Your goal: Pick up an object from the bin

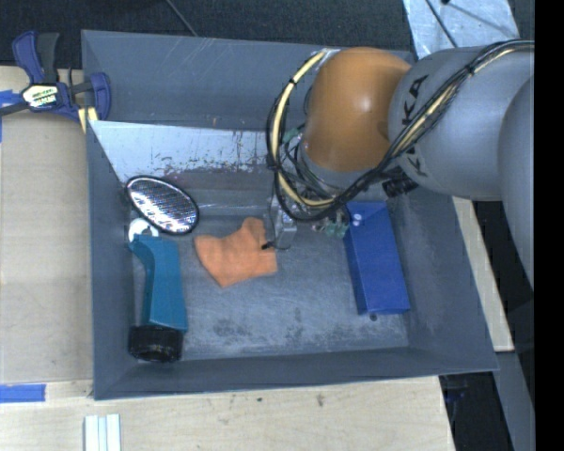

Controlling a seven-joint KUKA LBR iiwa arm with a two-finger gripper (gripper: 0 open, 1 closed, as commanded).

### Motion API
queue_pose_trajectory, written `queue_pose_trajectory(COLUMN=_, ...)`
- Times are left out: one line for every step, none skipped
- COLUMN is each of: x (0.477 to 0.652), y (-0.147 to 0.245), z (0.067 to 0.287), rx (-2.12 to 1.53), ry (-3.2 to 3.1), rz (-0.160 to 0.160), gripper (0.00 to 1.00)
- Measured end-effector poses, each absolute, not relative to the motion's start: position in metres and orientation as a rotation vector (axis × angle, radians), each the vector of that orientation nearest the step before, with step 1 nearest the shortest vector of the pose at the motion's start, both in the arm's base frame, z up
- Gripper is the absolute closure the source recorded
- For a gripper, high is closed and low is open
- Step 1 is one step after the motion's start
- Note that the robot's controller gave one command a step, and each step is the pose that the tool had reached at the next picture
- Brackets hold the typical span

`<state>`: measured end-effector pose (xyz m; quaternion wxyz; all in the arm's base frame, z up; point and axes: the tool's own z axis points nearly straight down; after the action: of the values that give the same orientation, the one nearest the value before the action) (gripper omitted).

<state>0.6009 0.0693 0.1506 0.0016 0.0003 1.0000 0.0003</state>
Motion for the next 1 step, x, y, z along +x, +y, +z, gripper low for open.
queue_pose_trajectory(x=0.5890, y=0.0673, z=0.2042, rx=0.000, ry=3.145, rz=0.000, gripper=1.00)
